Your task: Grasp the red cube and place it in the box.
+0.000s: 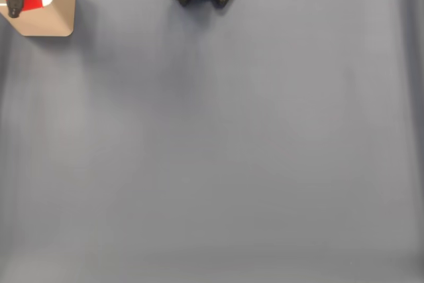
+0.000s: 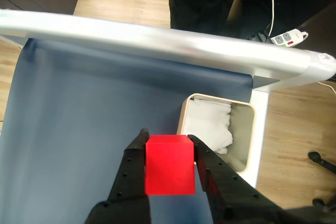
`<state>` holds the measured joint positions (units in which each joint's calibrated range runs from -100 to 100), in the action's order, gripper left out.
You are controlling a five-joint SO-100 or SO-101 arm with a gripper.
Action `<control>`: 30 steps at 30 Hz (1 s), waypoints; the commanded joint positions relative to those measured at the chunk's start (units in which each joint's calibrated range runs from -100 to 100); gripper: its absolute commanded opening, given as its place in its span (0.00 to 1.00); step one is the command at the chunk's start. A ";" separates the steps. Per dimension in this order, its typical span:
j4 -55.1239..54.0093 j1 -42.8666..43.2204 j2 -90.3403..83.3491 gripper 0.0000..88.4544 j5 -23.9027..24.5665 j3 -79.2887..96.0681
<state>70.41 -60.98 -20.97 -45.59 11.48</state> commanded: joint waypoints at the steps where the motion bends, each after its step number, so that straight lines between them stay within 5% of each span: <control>1: -0.90 -1.52 -0.17 0.08 0.44 -3.27; 30: -11.80 -11.18 -20.02 0.08 1.86 18.81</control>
<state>60.14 -71.51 -38.95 -44.13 30.83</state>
